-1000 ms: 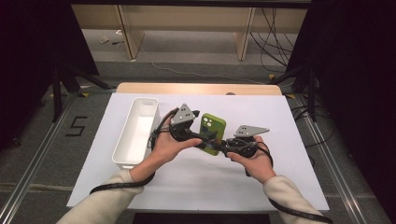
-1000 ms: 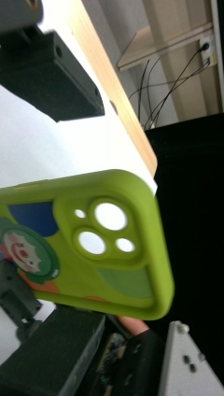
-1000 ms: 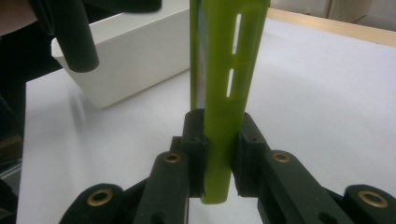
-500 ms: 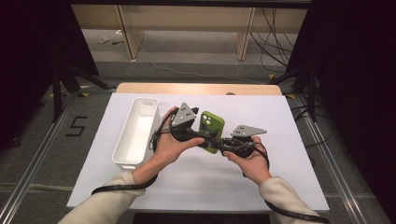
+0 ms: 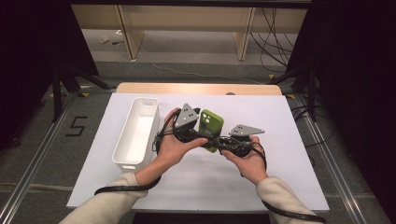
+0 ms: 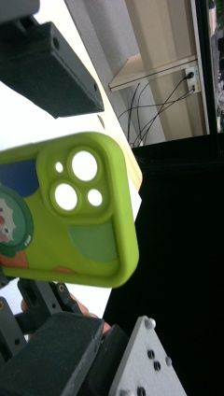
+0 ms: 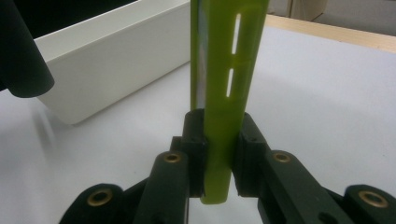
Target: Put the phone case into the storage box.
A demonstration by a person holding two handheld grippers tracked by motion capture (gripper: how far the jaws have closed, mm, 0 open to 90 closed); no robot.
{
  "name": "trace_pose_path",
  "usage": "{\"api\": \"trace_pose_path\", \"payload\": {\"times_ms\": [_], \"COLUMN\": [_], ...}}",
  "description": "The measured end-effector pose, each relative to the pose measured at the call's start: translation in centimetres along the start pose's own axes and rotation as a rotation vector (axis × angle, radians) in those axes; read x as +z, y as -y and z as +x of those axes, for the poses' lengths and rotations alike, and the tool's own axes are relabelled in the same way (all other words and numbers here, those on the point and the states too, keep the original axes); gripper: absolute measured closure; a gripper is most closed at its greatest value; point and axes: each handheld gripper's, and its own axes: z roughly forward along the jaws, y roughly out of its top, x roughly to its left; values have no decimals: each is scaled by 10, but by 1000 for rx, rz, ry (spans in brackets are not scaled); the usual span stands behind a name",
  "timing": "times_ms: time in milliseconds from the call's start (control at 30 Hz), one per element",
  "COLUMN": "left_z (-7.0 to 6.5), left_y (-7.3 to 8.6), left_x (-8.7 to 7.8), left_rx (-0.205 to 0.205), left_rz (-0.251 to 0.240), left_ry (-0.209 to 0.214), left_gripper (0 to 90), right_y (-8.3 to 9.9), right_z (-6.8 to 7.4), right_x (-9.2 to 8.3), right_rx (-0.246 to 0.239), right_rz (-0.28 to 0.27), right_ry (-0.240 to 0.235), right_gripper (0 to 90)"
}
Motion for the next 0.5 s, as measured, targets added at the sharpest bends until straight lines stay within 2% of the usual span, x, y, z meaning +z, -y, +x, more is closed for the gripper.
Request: {"api": "trace_pose_path", "payload": {"times_ms": [500], "left_z": [-5], "left_y": [1], "left_x": [12], "left_rx": [-11], "left_rz": [6], "left_ry": [-34], "left_gripper": [0], "right_y": [0], "right_z": [2], "right_x": [2], "right_rx": [5], "right_rz": [3], "right_ry": [14], "right_gripper": [782]}}
